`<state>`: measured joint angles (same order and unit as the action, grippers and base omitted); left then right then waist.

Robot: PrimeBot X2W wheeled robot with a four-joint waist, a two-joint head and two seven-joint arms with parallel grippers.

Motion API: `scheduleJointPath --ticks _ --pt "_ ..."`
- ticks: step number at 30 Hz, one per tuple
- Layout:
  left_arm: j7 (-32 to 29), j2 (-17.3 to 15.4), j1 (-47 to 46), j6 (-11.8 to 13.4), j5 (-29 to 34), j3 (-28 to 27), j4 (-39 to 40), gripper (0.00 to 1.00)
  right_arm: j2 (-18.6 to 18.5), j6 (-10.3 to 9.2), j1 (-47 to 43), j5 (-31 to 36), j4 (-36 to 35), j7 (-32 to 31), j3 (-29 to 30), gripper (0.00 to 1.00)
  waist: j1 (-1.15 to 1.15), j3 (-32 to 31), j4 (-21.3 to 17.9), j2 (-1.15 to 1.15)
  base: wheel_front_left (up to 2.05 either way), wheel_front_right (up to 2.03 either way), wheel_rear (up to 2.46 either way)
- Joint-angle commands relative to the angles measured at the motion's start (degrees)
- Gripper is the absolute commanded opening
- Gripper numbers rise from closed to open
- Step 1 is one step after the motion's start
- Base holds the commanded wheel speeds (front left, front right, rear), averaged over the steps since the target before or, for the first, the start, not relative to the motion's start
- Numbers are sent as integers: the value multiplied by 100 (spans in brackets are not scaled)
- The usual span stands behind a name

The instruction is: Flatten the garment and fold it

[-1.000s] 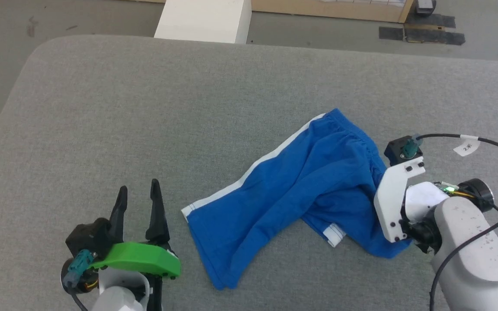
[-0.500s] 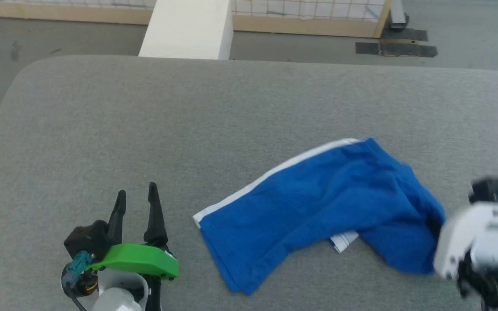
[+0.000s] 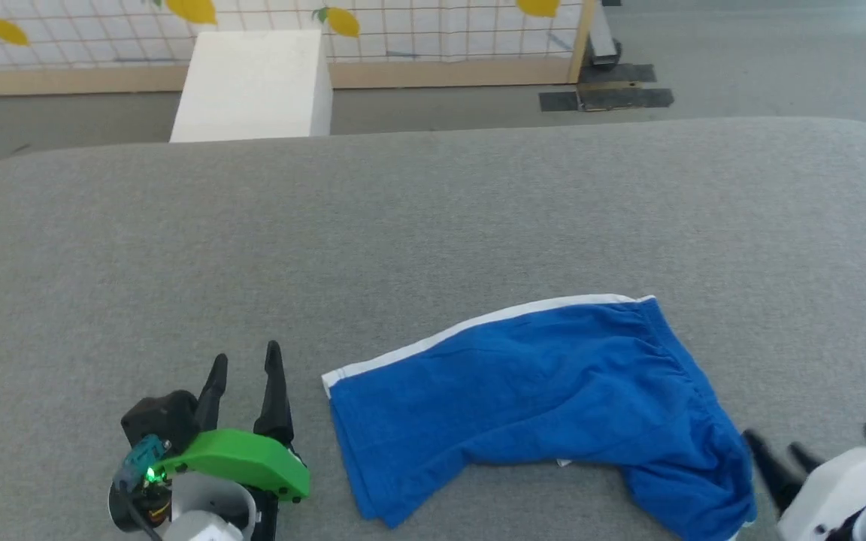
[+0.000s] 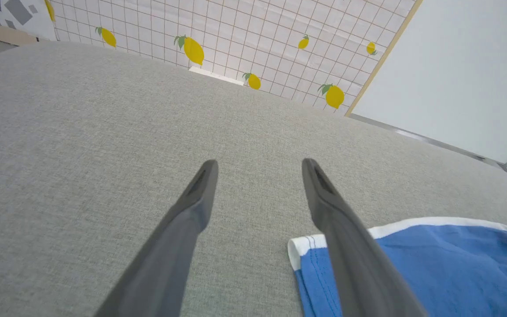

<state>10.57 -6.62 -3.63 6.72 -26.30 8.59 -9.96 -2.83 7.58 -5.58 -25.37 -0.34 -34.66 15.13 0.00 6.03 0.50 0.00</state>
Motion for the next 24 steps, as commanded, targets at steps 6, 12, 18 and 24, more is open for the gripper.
scheduleJointPath --ticks 6,12,18,24 --pt "-1627 -294 -578 99 -95 299 77 100 -6 -9 337 463 -113 811 761 100 0 5 -139 0 0 0 0" --pt "-3896 -660 -1039 276 -25 794 -249 100 -6 -9 391 528 -240 854 1045 100 0 118 -189 0 0 0 0" --pt "-4329 -660 -1330 89 -66 1025 -400 100 -5 -9 469 474 -271 840 1033 100 0 331 -231 0 0 0 0" --pt "-4568 -595 -1422 64 -126 1137 -865 60 -5 -9 596 487 -280 838 927 100 0 463 -277 0 0 0 0"
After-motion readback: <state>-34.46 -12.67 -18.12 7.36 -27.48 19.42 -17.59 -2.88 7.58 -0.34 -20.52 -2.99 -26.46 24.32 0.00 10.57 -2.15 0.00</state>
